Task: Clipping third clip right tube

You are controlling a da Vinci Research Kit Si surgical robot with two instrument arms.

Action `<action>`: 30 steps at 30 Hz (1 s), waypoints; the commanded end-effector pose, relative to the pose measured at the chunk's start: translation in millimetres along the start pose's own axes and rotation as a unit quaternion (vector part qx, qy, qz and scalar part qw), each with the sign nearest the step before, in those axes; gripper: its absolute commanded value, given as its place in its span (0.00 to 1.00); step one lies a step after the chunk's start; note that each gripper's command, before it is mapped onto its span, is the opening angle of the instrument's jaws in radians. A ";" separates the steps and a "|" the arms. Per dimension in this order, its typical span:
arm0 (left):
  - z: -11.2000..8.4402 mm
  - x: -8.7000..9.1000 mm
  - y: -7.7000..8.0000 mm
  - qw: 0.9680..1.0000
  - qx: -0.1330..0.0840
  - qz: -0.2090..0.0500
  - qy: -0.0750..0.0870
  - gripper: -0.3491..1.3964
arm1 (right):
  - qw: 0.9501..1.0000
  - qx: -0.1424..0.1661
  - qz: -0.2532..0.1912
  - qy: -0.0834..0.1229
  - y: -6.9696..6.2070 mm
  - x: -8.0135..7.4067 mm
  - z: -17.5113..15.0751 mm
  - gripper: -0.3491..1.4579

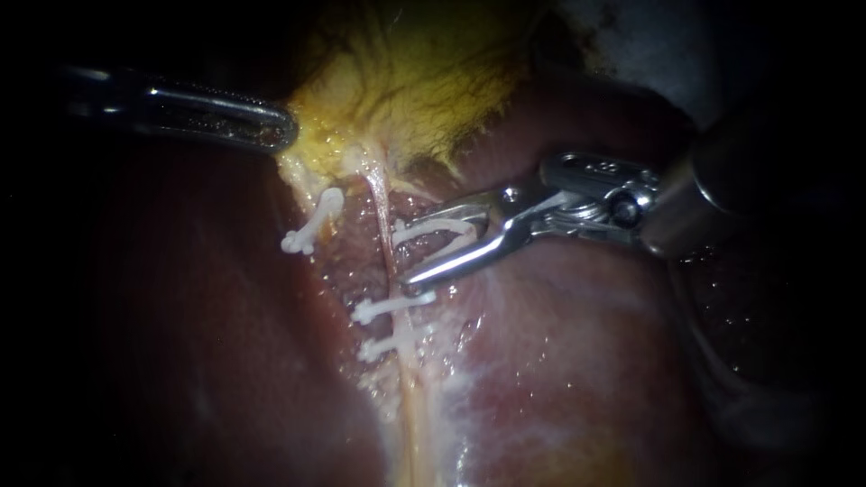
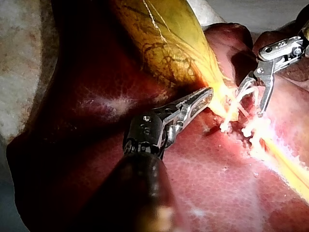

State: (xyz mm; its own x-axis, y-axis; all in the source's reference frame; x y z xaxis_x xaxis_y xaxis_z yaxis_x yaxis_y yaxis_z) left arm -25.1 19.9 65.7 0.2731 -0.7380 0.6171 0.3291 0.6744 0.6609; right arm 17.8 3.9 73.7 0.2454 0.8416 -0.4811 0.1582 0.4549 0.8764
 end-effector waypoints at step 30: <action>0.0 0.1 0.0 1.000 0.000 0.000 0.000 0.00 | 0.994 0.052 0.070 0.065 -2.8 2.0 3.0 0.47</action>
State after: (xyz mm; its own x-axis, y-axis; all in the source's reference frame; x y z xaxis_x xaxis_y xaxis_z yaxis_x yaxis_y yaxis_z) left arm -25.1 19.8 65.7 0.2730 -0.7377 0.6175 0.3292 0.6747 0.6606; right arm 20.7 3.4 70.2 0.1454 0.9299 -0.3379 0.2284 0.3008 0.9259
